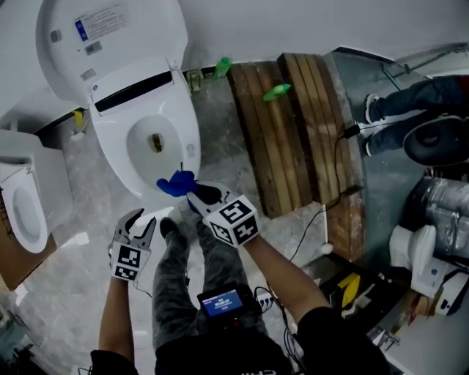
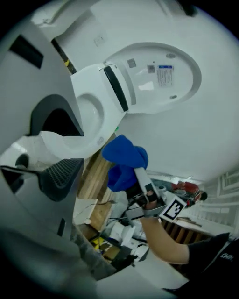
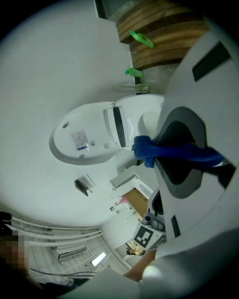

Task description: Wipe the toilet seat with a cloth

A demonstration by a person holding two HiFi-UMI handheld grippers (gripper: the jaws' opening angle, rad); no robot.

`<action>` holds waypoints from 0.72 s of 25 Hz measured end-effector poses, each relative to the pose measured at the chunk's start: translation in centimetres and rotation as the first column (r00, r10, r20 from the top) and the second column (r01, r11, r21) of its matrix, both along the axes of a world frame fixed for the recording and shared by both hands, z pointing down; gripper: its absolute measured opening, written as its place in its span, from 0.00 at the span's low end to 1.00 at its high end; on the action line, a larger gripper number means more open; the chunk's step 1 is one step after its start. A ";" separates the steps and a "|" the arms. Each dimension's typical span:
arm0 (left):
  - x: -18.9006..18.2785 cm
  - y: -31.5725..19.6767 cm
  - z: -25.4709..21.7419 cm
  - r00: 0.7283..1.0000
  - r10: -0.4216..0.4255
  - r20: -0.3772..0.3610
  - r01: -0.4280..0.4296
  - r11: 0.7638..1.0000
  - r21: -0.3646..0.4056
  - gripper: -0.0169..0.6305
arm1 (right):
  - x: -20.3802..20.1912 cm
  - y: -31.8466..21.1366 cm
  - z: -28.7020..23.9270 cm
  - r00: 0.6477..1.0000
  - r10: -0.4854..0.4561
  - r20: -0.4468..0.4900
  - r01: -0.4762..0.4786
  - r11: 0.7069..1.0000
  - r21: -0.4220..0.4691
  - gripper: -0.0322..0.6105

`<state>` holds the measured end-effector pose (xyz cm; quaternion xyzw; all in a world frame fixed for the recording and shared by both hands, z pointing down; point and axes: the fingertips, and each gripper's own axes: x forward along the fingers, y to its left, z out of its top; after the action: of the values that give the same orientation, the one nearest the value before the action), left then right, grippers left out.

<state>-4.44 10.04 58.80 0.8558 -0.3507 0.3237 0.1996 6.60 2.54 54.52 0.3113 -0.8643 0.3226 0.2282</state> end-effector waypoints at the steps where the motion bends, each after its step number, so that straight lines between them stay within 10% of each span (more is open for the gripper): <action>1: -0.3 0.4 1.0 0.998 0.049 0.036 -0.050 0.999 0.015 0.24 | 0.0 0.3 0.5 1.000 0.027 0.010 -0.027 1.000 -0.002 0.12; 6: -0.7 0.6 6.0 0.951 0.237 0.198 -0.262 0.959 0.109 0.30 | 0.3 0.7 3.4 0.989 0.140 0.044 -0.140 0.990 0.002 0.12; 18: 3.8 1.1 18.2 0.809 0.332 0.485 -0.418 0.905 0.080 0.44 | 2.7 2.6 11.6 0.997 0.069 0.023 -0.070 0.997 0.030 0.12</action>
<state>-0.63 11.11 76.99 0.8213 -0.2395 0.5165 -0.0366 9.33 5.15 66.12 0.3410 -0.8602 0.3205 0.2024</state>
